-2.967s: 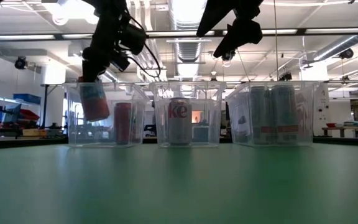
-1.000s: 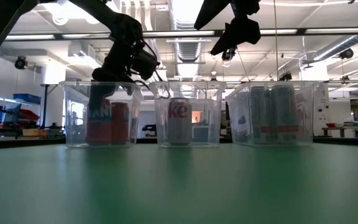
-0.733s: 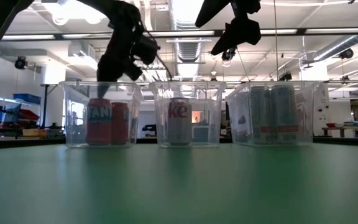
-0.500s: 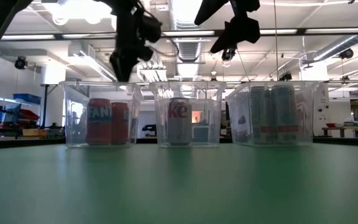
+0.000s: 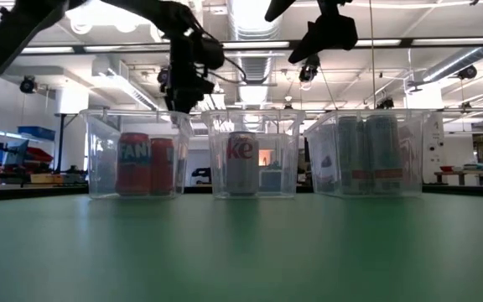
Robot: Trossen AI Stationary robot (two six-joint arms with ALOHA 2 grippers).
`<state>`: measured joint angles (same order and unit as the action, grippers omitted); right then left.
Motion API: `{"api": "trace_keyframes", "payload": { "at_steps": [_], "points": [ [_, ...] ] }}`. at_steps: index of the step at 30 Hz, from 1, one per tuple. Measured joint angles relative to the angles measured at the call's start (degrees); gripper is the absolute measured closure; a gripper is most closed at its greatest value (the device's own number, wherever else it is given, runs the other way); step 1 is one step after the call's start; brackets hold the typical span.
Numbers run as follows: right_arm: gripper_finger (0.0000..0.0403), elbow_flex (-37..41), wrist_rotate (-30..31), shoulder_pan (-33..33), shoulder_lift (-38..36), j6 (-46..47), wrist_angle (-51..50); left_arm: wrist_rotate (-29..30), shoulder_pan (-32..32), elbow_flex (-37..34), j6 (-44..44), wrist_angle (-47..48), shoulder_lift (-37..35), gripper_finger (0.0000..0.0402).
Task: Sort soda cans
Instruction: Put the top left orange soda can into the top left transparent bin
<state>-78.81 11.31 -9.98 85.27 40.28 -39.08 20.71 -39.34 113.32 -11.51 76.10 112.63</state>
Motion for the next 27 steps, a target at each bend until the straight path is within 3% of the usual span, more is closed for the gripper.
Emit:
{"api": "trace_keyframes", "payload": {
  "at_steps": [5,15,27],
  "points": [
    [0.0039,0.0,-3.6,-0.4,0.0,2.3,-0.5,4.2,-0.1,1.8,0.9,3.2,5.1,0.0123],
    [0.0039,0.0,-4.3,-1.3,0.0,4.0,-1.7,2.6,0.4,11.1,3.2,3.1,10.9,0.0123],
    [0.0039,0.0,-4.3,-1.3,-0.1,2.8,-2.9,0.7,0.5,13.4,3.7,3.4,10.1,0.0123]
  ]
}}
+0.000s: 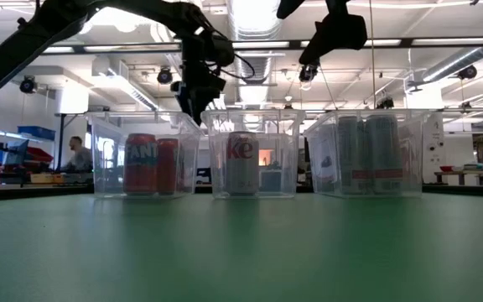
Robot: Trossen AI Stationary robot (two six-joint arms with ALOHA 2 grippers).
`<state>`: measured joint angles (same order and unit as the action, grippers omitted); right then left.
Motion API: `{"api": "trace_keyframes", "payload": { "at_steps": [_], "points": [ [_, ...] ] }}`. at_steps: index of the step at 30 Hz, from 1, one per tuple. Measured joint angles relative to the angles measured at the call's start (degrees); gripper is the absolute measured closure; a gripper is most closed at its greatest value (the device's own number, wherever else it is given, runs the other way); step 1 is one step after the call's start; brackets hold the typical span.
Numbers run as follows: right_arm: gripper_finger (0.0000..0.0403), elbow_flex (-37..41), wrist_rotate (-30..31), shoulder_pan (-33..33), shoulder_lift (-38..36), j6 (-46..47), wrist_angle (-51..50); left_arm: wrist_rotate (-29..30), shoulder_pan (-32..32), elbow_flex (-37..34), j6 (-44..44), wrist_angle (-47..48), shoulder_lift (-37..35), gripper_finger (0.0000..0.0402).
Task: Sort soda cans
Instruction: Put the top left orange soda can into the top left transparent bin, then put the left orange soda can into the top left transparent bin
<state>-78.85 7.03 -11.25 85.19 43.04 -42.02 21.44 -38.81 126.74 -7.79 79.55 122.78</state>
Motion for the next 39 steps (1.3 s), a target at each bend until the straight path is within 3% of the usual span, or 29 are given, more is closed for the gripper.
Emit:
{"api": "trace_keyframes", "payload": {
  "at_steps": [2,5,9,12,16,21,29,33,39],
  "points": [
    [0.0039,0.0,0.0,0.0,0.0,-0.7,0.0,-0.6,0.1,0.0,0.3,0.1,-1.3,0.0123],
    [0.0039,-0.9,3.7,0.0,0.0,-2.3,-0.3,-6.7,0.2,-0.1,1.7,1.5,-4.7,0.0123],
    [0.0039,-3.1,15.2,-1.6,0.0,-7.1,0.3,-17.8,2.4,-1.1,7.3,3.1,-12.7,0.0123],
    [0.0039,-3.1,24.0,-2.8,-0.1,-10.6,2.6,-18.7,8.4,-4.2,8.7,1.6,-20.3,0.0123],
    [0.0039,-1.8,26.2,-4.3,0.2,-13.1,6.8,-17.3,20.8,-11.5,12.9,-0.6,-30.1,0.0123],
    [0.0039,-0.4,27.5,-7.2,2.2,-12.4,9.7,-11.9,41.0,-23.0,23.3,-0.8,-41.5,0.0123],
    [0.0039,-2.3,30.7,-10.9,6.1,-7.6,10.5,-12.9,68.9,-41.2,56.5,-1.0,-54.7,0.0118],
    [0.0039,-4.8,29.6,-11.7,9.2,-7.9,10.3,-12.3,80.8,-48.9,74.1,-4.1,-57.1,0.011],
    [0.0039,-7.0,23.9,-11.9,14.1,-8.3,7.5,-14.5,93.8,-52.9,86.3,-10.3,-52.5,0.0114]
  ]
}}
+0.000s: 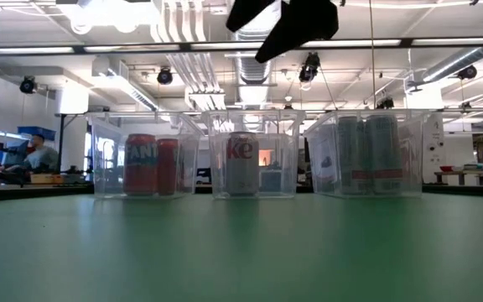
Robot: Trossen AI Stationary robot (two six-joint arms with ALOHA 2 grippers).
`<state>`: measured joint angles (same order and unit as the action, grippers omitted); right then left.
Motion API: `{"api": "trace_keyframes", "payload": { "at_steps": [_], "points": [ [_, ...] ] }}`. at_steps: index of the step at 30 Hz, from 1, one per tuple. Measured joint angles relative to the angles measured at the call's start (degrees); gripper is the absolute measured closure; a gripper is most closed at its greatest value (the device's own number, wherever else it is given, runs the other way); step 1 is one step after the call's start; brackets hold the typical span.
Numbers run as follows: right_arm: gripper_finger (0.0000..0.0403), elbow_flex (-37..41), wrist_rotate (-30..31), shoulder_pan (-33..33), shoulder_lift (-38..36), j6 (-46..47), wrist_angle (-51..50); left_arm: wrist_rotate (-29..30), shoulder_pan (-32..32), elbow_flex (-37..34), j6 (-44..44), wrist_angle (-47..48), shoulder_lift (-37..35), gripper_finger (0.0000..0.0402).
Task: Sort soda cans
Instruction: Put the left orange soda can into the top left transparent bin
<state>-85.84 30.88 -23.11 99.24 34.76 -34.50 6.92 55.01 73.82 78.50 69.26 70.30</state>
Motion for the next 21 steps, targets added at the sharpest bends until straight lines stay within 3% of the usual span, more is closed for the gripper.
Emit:
{"api": "trace_keyframes", "payload": {
  "at_steps": [8,14,21],
  "points": [
    [0.0039,-0.1,-1.4,-0.3,2.2,-4.8,-2.3,-11.2,5.1,4.6,9.9,0.3,10.5,0.0116],
    [0.0039,-0.1,-3.4,-0.4,-2.6,-8.2,-2.9,-22.0,5.0,6.6,11.2,1.7,16.2,0.0087],
    [0.0039,0.0,-3.5,-0.3,-4.3,-11.9,-3.1,-22.5,7.2,12.4,10.6,1.9,20.7,0.0059]
  ]
}}
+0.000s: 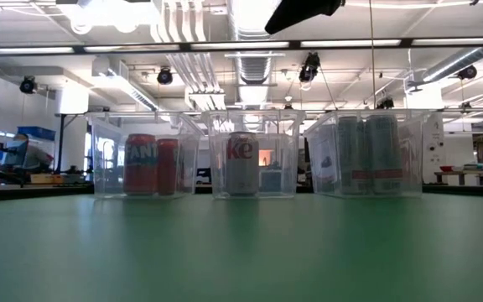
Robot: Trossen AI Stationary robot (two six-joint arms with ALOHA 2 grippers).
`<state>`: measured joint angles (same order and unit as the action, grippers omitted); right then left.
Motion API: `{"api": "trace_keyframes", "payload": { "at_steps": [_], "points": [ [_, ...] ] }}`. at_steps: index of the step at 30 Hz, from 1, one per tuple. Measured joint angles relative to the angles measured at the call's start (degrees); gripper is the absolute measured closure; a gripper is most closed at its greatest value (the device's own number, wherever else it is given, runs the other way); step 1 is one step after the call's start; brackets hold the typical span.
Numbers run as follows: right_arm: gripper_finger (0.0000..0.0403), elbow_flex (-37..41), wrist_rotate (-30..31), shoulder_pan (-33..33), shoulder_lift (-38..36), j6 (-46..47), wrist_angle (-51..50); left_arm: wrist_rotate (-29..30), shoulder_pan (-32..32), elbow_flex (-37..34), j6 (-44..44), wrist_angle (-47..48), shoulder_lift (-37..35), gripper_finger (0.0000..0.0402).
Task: Sort soda cans
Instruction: Put the left orange soda can into the top left transparent bin
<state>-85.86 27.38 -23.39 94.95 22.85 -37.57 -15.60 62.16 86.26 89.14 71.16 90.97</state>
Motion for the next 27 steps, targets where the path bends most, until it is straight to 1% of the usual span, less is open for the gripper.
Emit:
{"api": "trace_keyframes", "payload": {
  "at_steps": [4,6,11,15,17,23,27],
  "points": [
    [0.0039,0.1,-0.9,-0.6,0.3,1.1,-0.2,3.9,1.6,2.8,-0.4,2.6,2.6,0.0059],
    [0.0039,0.7,-0.9,-0.8,0.4,1.1,-0.2,4.3,2.0,2.8,-1.3,3.0,3.7,0.0059],
    [0.0039,2.3,-0.4,-0.2,0.4,3.6,0.2,4.4,2.6,1.5,-4.0,3.2,4.1,0.0059],
    [0.0039,2.4,-0.8,-0.2,0.4,4.2,0.4,7.5,3.1,0.8,-4.6,4.5,3.8,0.0059],
    [0.0039,2.4,-1.0,-0.3,0.4,4.9,0.3,8.0,3.3,0.5,-4.9,4.3,3.7,0.0059],
    [0.0039,2.4,-0.9,-0.2,0.4,6.8,0.3,8.1,3.3,-2.5,-6.8,-0.3,3.7,0.0059],
    [0.0039,2.4,-0.9,-0.2,0.4,6.7,0.3,9.1,3.5,-4.4,-7.4,-0.6,3.7,0.0059]
  ]
}}
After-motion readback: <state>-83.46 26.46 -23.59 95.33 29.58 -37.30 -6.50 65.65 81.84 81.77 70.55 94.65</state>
